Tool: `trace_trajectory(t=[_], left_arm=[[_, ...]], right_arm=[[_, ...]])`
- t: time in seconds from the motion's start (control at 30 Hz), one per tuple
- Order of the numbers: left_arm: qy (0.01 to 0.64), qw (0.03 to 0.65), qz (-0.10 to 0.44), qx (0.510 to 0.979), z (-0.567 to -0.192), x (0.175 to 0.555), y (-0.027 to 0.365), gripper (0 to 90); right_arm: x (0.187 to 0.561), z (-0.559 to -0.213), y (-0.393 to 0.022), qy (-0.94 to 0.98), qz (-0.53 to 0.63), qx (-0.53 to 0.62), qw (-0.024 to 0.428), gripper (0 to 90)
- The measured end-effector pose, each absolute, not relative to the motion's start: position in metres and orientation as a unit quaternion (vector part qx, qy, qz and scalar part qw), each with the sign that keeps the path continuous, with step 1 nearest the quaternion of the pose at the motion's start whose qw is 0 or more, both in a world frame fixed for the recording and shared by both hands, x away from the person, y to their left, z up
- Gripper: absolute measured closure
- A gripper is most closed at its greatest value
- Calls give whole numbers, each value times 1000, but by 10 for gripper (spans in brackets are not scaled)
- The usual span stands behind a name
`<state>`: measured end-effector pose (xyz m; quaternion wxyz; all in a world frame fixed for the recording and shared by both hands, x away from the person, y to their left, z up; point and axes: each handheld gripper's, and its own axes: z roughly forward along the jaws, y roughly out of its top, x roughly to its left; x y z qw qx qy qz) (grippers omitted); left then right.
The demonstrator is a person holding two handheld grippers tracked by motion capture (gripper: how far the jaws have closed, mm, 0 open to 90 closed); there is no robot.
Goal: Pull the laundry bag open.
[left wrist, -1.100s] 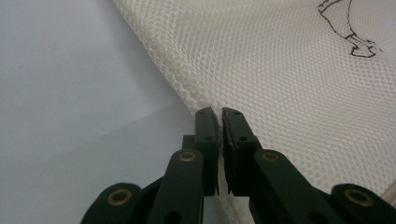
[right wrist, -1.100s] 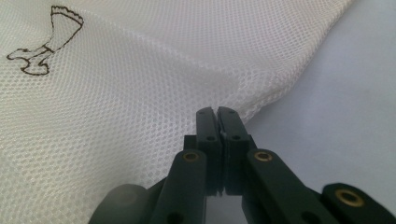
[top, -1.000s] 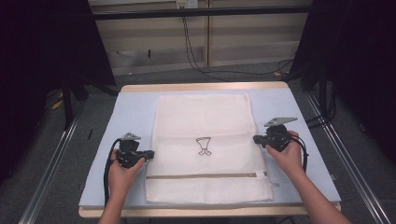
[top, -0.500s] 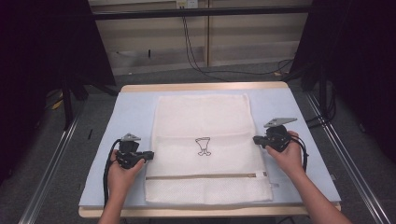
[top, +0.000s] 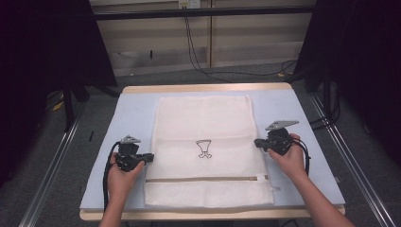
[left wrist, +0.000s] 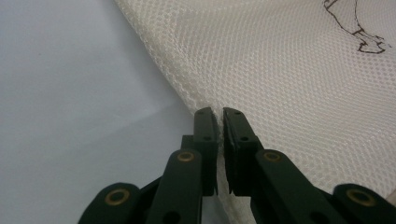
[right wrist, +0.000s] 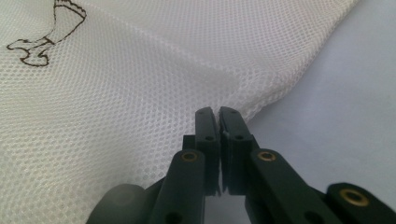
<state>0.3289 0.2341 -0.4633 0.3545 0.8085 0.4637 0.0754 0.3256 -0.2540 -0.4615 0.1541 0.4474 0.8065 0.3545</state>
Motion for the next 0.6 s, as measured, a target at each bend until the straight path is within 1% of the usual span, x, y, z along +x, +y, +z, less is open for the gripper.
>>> trace_trajectory(t=[0.07,0.13,0.17,0.2,0.23,0.27,0.33,0.43,0.53,0.6], left_arm=[[467,358,78,805,-462,328,234,808],[460,353,87,810,-460,327,235,789],[463,357,89,806,-458,325,235,778],[456,353,91,812,-455,325,237,773],[464,364,92,802,-453,323,235,756],[456,357,94,810,-450,323,237,736],[463,365,97,802,-446,319,234,719],[459,367,92,803,-442,317,231,708],[449,382,65,805,-438,314,219,692],[438,382,61,812,-436,312,210,685]], right_arm=[[324,-461,-255,807,355,446,154,814],[321,-460,-257,805,361,441,165,797],[319,-458,-258,805,365,438,163,782],[317,-457,-259,804,370,436,163,765],[314,-456,-260,804,373,432,166,742],[311,-454,-261,803,373,433,168,735],[304,-452,-263,804,377,426,172,735],[297,-450,-266,804,382,421,175,730],[283,-447,-272,806,393,406,175,786],[276,-447,-274,806,402,400,169,829]])
